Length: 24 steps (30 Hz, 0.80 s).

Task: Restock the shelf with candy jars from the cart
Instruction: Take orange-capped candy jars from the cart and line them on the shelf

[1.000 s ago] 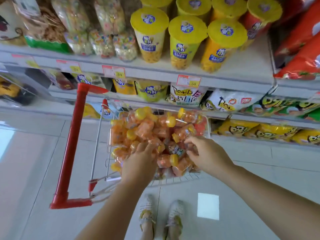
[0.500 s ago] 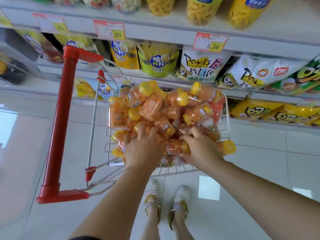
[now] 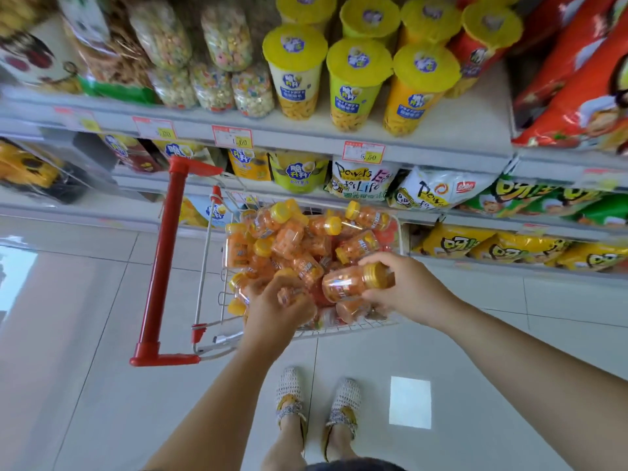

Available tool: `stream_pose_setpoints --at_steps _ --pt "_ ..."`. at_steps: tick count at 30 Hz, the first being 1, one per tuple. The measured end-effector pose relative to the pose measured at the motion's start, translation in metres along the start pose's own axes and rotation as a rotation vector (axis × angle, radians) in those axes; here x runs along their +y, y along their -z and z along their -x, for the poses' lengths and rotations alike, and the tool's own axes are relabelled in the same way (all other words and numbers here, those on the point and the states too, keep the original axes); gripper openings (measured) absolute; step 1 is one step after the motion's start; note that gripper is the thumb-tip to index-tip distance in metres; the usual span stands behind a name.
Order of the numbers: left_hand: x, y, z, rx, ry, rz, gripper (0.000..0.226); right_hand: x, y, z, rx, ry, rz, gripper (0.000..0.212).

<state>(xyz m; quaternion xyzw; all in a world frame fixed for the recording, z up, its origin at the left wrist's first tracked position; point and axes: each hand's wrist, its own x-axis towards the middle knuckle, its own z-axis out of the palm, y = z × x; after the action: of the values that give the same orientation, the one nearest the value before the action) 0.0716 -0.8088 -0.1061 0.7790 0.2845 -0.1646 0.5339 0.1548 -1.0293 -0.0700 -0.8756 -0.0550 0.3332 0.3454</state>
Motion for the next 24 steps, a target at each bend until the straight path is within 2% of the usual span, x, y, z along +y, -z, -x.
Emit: stream_pose_setpoints --at_steps 3,5,8,10,12,19,24 --pt "0.037 0.004 0.029 0.015 -0.104 0.122 0.027 -0.025 0.039 0.035 0.052 0.064 -0.007 0.044" --pt "0.072 0.008 0.052 0.018 -0.229 0.146 0.010 -0.043 0.064 0.059 0.110 0.116 -0.028 0.042" --pt "0.128 0.016 0.083 0.046 -0.431 0.111 0.029 -0.071 0.101 0.095 0.201 0.192 -0.108 0.041" --pt "0.162 0.023 0.096 0.058 -0.510 0.117 0.026 -0.089 0.124 0.115 0.281 0.229 -0.160 0.041" --pt "0.194 0.031 0.105 0.049 -0.571 0.130 0.033 -0.103 0.145 0.129 0.360 0.261 -0.215 0.041" --pt "0.304 0.054 0.093 -0.058 -0.724 0.233 0.086 -0.163 0.215 0.134 0.613 0.398 -0.320 0.043" --pt "0.361 0.066 0.060 -0.145 -0.806 0.168 0.090 -0.194 0.246 0.113 0.785 0.404 -0.274 0.042"
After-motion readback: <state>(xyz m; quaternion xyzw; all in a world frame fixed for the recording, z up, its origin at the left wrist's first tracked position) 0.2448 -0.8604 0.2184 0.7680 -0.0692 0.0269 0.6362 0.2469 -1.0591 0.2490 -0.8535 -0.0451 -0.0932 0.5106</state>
